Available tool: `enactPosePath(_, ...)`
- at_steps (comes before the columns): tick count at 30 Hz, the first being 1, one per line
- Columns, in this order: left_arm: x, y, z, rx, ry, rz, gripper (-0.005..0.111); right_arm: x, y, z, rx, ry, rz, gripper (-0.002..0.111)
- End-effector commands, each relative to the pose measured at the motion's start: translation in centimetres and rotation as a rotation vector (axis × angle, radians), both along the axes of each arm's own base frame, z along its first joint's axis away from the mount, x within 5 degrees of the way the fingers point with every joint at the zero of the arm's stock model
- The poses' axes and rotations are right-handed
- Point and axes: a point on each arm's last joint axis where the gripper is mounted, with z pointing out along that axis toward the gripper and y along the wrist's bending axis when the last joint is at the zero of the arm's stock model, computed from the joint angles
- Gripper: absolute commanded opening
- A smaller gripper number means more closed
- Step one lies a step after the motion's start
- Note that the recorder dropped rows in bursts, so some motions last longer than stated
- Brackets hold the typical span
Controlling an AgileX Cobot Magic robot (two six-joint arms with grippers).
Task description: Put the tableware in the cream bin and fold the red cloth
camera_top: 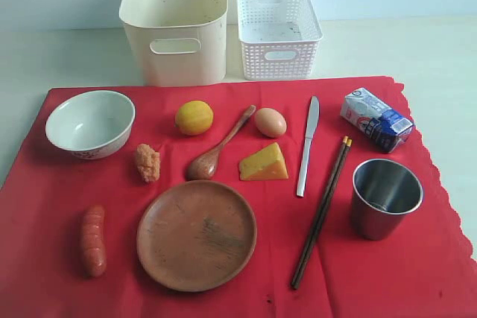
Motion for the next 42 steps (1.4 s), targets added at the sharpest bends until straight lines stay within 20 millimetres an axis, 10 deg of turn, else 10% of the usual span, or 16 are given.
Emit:
enactPosePath(1, 0.0, 0.0, 0.1, -0.010, -0.014, 0.004, 0.001, 0.0, 0.0, 0.0, 0.024, -0.010, 0.004, 0.000)
enactPosePath(17, 0.0, 0.0, 0.1, -0.010, -0.014, 0.004, 0.001, 3.0, 0.3, 2.1, 0.214, 0.051, -0.028, 0.022)
enactPosePath(27, 0.0, 0.0, 0.1, -0.010, -0.014, 0.004, 0.001, 11.8, 1.5, 3.1, 0.101, 0.476, -0.047, 0.023)
enactPosePath(42, 0.0, 0.0, 0.1, -0.010, -0.014, 0.004, 0.001, 23.0, 9.3, -1.9, -0.326, 0.799, 0.284, 0.075)
